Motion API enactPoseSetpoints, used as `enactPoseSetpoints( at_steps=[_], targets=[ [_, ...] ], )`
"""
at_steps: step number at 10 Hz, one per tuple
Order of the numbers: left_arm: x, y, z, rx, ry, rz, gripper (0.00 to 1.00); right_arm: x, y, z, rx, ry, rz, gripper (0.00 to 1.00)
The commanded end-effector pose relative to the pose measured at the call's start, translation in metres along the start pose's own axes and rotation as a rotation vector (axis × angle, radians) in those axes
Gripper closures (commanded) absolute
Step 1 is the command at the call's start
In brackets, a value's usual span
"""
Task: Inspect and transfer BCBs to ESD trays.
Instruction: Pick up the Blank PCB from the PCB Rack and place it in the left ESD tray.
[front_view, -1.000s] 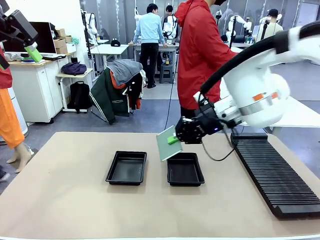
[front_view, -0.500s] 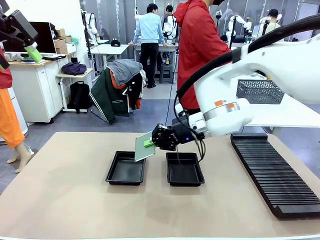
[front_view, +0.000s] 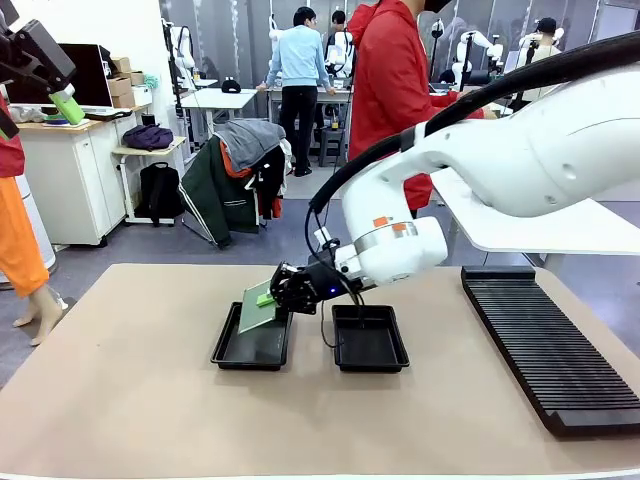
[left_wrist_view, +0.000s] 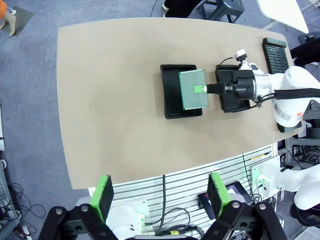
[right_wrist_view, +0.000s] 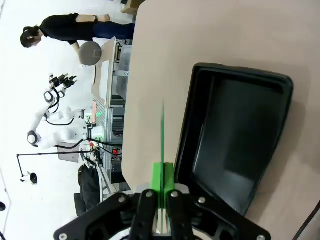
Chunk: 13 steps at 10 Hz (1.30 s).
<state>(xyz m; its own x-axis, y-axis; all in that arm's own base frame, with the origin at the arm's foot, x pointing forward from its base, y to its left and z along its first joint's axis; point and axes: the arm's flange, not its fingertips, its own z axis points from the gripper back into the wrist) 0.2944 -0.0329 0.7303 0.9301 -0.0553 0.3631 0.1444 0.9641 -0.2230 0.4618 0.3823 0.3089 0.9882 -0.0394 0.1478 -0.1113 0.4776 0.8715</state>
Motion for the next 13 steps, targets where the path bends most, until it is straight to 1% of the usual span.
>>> enactPoseSetpoints(
  at_steps=[1,2,7,11,13],
  targets=[
    [-0.001,0.000,0.000,0.000,0.000,0.002,0.00,0.005,0.002,-0.015,-0.049,-0.013,-0.070,0.97],
    [-0.001,0.000,0.000,0.000,0.000,0.002,0.00,0.004,0.000,-0.019,-0.060,-0.020,-0.099,0.97],
    [-0.001,0.000,0.000,0.000,0.000,0.002,0.00,0.006,-0.006,-0.043,-0.118,0.021,-0.163,0.97],
    [-0.001,0.000,0.000,0.000,0.000,0.002,0.00,0.006,-0.007,-0.050,-0.184,0.016,-0.197,0.97],
    [-0.001,0.000,0.000,0.000,0.000,0.002,0.00,0.007,-0.006,-0.053,-0.216,0.014,-0.187,0.97]
  ],
)
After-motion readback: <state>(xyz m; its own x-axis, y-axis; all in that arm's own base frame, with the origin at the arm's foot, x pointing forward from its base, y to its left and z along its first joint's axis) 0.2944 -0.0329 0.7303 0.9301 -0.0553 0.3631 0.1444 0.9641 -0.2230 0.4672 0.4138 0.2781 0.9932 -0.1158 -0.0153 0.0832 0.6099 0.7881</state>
